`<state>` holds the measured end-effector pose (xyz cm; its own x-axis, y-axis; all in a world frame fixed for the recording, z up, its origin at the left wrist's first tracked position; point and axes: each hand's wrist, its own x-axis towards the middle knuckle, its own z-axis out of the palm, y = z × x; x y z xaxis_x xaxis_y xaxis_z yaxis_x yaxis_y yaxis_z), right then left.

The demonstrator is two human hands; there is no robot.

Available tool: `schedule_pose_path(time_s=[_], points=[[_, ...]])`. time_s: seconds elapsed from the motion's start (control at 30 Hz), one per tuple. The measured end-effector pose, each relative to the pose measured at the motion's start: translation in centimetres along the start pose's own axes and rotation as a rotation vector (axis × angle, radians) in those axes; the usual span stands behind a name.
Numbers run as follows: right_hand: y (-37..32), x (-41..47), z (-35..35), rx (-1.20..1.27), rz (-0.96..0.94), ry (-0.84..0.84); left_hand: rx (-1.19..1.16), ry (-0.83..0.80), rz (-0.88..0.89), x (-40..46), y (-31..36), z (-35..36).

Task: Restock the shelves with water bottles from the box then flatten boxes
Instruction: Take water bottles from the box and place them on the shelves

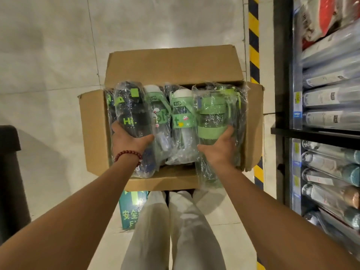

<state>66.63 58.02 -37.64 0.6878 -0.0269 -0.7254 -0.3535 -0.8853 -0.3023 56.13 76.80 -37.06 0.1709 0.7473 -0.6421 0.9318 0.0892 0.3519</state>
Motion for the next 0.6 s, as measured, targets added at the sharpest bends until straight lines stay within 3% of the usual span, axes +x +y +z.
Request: schedule_pose_path(time_s=[0.23, 0.4, 0.6], points=[[0.2, -2.2, -1.7, 0.041, -0.026, 0.002, -0.038, -0.116, -0.032, -2.6, 0.6, -1.3], [-0.6, -6.9, -6.1, 0.145, -0.087, 0.063, -0.075, -0.214, 0.100, -7.9, 2.9, -4.2], [-2.6, -14.7, -14.9, 0.368, -0.227, 0.265, -0.179, -0.321, 0.292, -14.4, 9.0, -10.4]])
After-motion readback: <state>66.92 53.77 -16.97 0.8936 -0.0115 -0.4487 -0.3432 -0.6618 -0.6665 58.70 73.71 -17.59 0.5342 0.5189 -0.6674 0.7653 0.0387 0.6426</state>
